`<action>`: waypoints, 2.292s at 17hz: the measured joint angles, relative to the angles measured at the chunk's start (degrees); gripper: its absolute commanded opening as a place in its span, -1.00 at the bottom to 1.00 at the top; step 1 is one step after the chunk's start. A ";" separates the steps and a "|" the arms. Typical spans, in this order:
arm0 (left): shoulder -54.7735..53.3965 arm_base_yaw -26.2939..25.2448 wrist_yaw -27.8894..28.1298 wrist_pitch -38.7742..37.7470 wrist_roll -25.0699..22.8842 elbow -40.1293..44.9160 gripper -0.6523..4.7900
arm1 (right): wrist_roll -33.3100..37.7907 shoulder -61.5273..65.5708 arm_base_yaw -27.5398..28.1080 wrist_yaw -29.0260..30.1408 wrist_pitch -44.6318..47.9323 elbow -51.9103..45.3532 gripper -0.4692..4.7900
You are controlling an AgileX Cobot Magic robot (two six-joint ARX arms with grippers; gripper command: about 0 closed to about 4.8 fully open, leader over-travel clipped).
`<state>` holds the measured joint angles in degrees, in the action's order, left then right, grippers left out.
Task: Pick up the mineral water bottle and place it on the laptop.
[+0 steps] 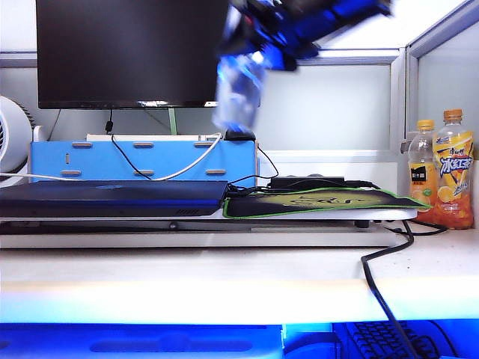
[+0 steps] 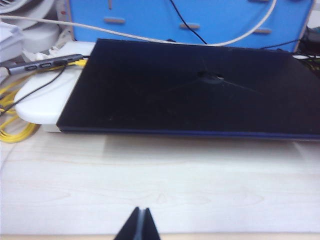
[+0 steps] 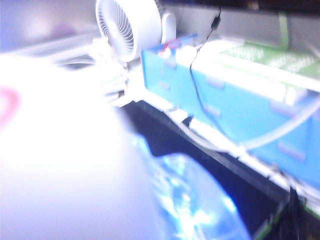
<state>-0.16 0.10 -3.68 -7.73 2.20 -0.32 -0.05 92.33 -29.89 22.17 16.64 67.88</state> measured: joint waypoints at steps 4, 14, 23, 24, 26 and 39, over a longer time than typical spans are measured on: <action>-0.02 0.00 0.02 0.02 0.00 0.00 -0.77 | -1.53 7.61 -2.29 -0.63 -5.51 12.48 -0.84; 0.00 0.00 0.02 0.02 0.00 0.00 -0.77 | -5.86 22.75 -8.37 -9.90 -6.38 26.88 -0.84; 0.00 0.00 0.00 0.00 0.00 0.00 -0.77 | -6.01 30.03 -8.72 -13.49 -6.12 31.98 -0.84; 0.00 0.00 0.00 0.02 0.00 0.00 -0.77 | -6.01 30.71 -8.72 -13.53 -6.23 31.95 -0.84; 0.00 0.00 0.00 0.00 0.00 0.00 -0.77 | -6.01 31.69 -8.74 -13.57 -7.17 31.93 -0.84; 0.00 0.00 0.00 0.02 0.00 0.00 -0.77 | -6.01 33.14 -8.79 -13.60 -5.35 32.22 -0.10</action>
<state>-0.16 0.10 -3.68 -7.70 2.20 -0.32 -6.07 125.47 -38.68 8.58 11.29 100.09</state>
